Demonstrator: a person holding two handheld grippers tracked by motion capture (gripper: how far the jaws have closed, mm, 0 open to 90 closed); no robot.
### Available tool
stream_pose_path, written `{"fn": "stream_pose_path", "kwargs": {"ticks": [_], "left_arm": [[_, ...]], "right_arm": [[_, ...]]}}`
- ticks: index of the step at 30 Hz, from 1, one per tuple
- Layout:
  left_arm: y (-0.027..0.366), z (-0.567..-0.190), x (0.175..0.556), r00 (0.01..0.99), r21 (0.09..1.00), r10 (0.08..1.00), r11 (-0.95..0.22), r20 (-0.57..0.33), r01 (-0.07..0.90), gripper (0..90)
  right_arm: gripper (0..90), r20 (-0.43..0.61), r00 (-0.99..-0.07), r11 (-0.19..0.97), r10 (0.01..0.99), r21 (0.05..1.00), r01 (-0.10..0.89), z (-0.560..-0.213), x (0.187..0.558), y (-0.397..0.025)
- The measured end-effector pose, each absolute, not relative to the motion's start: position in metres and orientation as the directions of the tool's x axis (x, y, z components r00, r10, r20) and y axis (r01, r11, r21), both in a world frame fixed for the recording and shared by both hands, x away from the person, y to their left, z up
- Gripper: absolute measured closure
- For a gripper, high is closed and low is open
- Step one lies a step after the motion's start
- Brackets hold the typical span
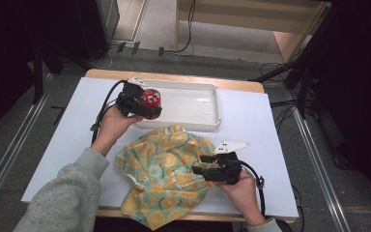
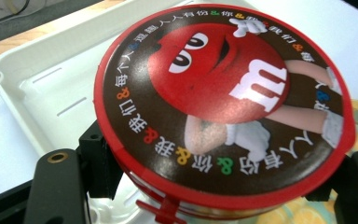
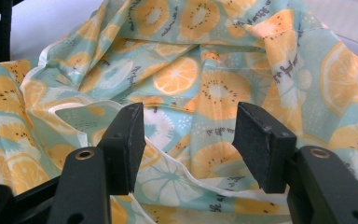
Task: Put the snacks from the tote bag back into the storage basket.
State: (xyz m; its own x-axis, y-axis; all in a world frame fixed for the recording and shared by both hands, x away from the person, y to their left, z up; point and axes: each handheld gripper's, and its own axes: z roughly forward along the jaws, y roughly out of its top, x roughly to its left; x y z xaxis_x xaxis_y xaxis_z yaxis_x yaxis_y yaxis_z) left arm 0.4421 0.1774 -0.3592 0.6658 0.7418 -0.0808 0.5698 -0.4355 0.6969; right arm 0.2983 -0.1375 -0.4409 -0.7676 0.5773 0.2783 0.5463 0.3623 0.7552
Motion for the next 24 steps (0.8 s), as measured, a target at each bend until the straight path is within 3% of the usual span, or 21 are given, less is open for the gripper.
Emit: {"fn": "stream_pose_path", "kwargs": {"ticks": [24], "left_arm": [[0.156,-0.384,0.487,0.615,0.660,0.783,-0.417,-0.088,0.625,25.5]], "right_arm": [[44.5,0.287,-0.772,0.358,0.567,0.759,0.544,-0.441,0.299,-0.136]]}}
